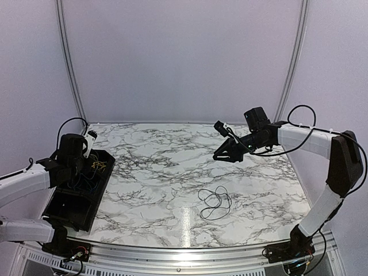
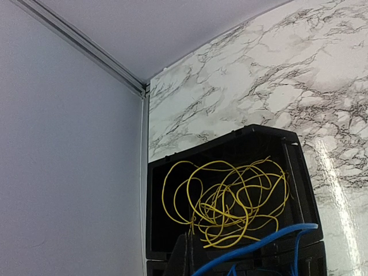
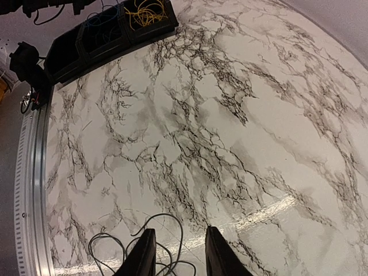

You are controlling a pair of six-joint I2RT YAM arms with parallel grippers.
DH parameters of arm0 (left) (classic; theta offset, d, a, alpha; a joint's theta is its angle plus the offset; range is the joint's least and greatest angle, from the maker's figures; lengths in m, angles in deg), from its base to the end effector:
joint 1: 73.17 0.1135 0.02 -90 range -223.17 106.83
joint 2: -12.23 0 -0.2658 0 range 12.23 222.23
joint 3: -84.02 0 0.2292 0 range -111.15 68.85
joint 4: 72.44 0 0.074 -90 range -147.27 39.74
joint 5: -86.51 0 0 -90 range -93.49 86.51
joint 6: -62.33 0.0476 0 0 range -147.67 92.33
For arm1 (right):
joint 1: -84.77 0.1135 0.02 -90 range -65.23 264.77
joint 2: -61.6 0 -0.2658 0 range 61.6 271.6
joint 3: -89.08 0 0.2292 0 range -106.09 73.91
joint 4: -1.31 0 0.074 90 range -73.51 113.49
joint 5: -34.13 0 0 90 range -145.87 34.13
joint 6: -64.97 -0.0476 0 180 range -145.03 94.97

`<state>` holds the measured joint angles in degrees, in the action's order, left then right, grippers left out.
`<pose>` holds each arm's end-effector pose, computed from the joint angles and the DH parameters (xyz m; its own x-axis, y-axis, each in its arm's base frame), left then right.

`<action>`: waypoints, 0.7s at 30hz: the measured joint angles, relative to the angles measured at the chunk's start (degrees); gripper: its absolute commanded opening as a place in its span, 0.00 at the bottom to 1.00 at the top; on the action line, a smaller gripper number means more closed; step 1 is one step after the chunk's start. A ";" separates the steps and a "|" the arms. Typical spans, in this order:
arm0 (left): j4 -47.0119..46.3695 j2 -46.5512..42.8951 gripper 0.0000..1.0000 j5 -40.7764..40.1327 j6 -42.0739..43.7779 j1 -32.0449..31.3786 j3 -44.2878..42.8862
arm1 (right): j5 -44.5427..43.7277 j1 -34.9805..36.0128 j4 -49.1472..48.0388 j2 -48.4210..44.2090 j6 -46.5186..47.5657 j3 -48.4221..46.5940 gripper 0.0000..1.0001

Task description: Untangle the cables

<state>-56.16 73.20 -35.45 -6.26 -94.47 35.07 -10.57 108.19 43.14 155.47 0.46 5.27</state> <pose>0.2103 -0.0550 0.2439 -0.4572 0.5107 -0.7281 0.0439 0.8307 0.5550 0.2893 0.1622 0.2541 -0.3582 -0.4850 -0.7978 -0.9264 0.2906 0.2392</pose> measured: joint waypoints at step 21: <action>16.98 -4.44 0.00 -5.68 -5.60 0.02 1.44 | 0.00 0.00 0.44 1.25 0.07 -0.17 0.30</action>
<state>-39.18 68.76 -41.14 -11.86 -94.45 36.51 -10.57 108.19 43.58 156.71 0.53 5.09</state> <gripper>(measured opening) 0.010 0.302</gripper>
